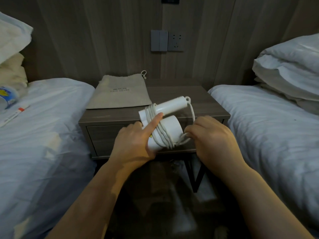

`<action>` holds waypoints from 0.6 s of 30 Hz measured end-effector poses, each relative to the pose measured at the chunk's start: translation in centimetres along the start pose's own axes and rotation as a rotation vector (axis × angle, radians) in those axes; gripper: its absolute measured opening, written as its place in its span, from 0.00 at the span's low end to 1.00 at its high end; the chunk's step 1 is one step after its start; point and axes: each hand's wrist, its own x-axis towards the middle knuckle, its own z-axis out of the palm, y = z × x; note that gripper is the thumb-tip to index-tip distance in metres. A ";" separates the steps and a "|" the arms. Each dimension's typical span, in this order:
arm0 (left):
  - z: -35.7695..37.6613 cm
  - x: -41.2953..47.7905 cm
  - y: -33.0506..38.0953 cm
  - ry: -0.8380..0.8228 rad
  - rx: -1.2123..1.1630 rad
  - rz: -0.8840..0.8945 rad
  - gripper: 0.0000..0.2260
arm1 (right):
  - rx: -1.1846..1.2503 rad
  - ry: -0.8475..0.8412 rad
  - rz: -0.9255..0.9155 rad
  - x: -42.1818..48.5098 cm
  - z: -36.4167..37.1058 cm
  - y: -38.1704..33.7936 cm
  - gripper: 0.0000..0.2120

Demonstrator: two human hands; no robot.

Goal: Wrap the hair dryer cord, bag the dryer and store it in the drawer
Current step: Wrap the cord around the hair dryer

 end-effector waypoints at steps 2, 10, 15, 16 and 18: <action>0.2 0.0 0.5 -0.101 0.055 0.046 0.46 | -0.010 0.099 -0.034 0.0 0.4 0.5 0.06; 0.8 -0.7 0.8 -0.184 -0.014 0.195 0.43 | -0.163 0.068 0.018 -0.4 2.0 2.2 0.05; 0.2 -0.8 1.4 -0.199 -0.024 0.205 0.42 | -0.094 0.046 0.045 -0.8 2.3 2.2 0.10; 0.2 -0.7 1.6 -0.207 -0.008 0.204 0.43 | -0.064 0.034 0.059 -0.8 2.5 2.3 0.10; 0.3 -0.6 1.7 -0.218 0.013 0.214 0.45 | 0.014 0.015 0.089 -0.9 2.9 2.7 0.10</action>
